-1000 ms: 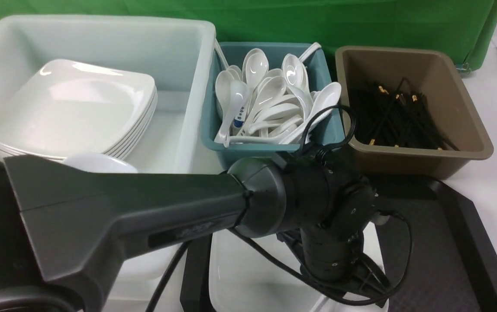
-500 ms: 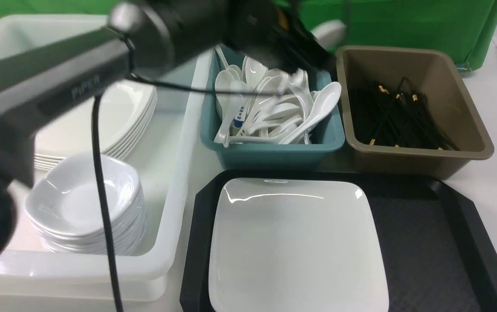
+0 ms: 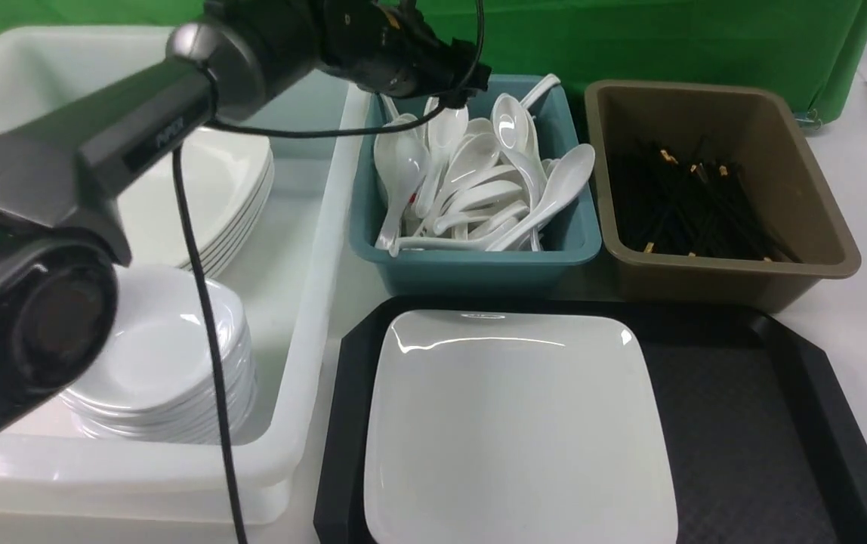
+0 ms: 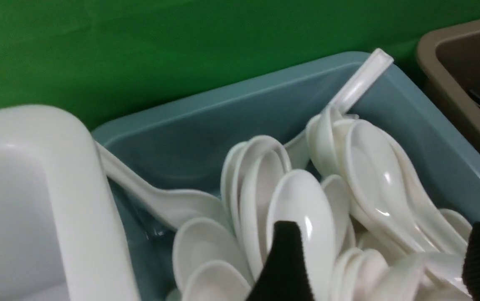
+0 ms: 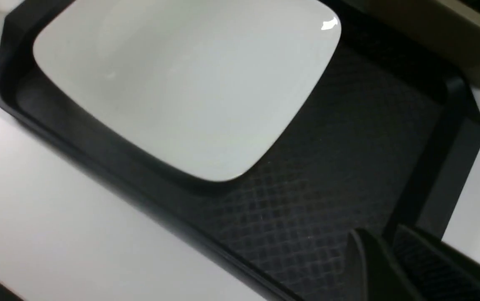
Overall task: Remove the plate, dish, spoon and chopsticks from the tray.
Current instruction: Use the left arm to put the soup spoon into the small storage box in the middle, then use the left arm to grab a plate from the dinner plate
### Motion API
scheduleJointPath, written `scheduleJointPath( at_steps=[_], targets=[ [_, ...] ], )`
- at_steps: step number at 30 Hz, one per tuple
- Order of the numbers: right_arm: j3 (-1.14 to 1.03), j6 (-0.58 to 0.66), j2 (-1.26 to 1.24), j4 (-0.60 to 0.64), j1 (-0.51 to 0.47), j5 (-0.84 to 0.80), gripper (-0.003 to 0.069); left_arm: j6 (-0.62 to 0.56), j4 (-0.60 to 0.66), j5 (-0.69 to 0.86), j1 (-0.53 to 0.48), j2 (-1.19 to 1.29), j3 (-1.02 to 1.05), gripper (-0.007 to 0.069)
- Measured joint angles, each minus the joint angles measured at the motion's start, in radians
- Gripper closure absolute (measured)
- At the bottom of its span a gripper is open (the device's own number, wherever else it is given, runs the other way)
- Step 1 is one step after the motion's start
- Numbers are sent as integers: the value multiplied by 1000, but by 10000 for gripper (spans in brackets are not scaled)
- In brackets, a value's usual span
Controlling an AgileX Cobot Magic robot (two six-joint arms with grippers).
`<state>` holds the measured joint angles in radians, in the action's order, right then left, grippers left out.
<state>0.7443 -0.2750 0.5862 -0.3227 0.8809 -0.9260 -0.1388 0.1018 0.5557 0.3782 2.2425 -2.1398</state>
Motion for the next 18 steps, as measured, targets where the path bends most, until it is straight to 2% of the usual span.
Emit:
scheduleJointPath(
  at_steps=[1, 4, 5, 9, 11, 13, 18],
  targets=[
    [0, 0, 0, 0, 0, 0, 530, 0, -10, 87, 6, -34, 0, 48],
    [0, 6, 0, 0, 0, 0, 524, -64, -40, 287, 32, -125, -3, 145],
    [0, 12, 0, 1, 0, 0, 524, -108, -44, 347, 44, -150, -2, 197],
    [0, 38, 0, 2, 0, -3, 519, -354, 10, 581, 140, -284, 114, 526],
    [0, 46, 0, 2, 0, -7, 518, -411, 29, 608, 167, -323, 169, 571],
    [0, 57, 0, 2, 0, -8, 517, -478, 36, 608, 234, -394, 324, 606],
    [0, 86, 0, 3, 0, -15, 517, -580, -92, 532, 409, -536, 710, 611]
  ],
)
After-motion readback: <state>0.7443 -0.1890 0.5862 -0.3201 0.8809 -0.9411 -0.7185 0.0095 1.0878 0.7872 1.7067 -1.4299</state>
